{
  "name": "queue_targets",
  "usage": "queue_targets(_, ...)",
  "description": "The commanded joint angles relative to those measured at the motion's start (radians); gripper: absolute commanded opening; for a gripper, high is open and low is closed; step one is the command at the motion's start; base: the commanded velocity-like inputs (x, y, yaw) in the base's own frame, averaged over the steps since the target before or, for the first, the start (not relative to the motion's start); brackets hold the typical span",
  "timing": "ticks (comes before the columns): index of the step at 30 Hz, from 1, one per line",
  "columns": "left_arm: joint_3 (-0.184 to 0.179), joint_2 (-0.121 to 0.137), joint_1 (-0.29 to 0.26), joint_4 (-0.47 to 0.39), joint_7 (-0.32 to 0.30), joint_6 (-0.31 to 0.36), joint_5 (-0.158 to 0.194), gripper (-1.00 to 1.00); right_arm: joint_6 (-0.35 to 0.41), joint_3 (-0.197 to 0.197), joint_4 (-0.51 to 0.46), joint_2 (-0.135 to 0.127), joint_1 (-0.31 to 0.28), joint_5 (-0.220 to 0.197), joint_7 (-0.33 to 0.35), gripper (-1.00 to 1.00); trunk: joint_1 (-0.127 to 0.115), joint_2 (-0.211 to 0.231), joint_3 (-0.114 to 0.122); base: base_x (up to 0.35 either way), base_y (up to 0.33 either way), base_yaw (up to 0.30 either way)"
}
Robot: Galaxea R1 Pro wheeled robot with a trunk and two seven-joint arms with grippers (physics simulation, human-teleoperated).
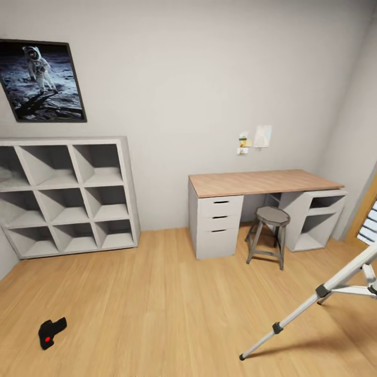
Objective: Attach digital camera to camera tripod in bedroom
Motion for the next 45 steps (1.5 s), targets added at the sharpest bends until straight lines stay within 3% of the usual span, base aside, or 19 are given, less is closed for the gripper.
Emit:
queue_targets(1, 0.001, -0.001, 0.0, -0.001, 0.001, -0.002, 0.002, 1.0, -0.003, 0.001, 0.001, 0.0, -0.001, 0.004, -0.001, 1.0, 0.0, 0.0, -0.001, 0.0, 0.0, 0.3)
queue_targets(12, 0.001, -0.006, 0.0, -0.003, -0.001, 0.001, -0.016, 1.0, 0.0, 0.005, 0.001, -0.002, -0.001, 0.009, 0.001, 1.0, 0.0, 0.0, -0.004, 0.0, 0.0, 0.3)
queue_targets(18, 0.004, -0.014, 0.0, -0.004, -0.001, -0.001, -0.045, 1.0, -0.001, 0.005, 0.001, -0.002, -0.001, 0.01, 0.001, 1.0, 0.0, 0.0, -0.004, 0.0, 0.0, 0.3)
queue_targets(21, 0.004, -0.021, 0.0, -0.004, 0.0, -0.002, -0.088, 1.0, -0.002, 0.005, 0.001, -0.002, -0.001, 0.01, 0.001, 1.0, 0.0, 0.0, -0.004, 0.0, 0.0, 0.3)
queue_targets(26, 0.005, -0.023, 0.0, -0.004, 0.001, -0.003, -0.113, 1.0, -0.002, 0.005, 0.001, -0.003, -0.001, 0.009, 0.001, 1.0, 0.0, 0.0, -0.004, 0.0, 0.0, 0.3)
queue_targets(45, 0.004, -0.022, 0.0, -0.003, 0.001, -0.005, -0.119, 1.0, -0.003, 0.005, 0.001, -0.011, -0.001, 0.008, 0.0, 1.0, 0.0, 0.0, -0.004, 0.014, 0.0, 0.3)
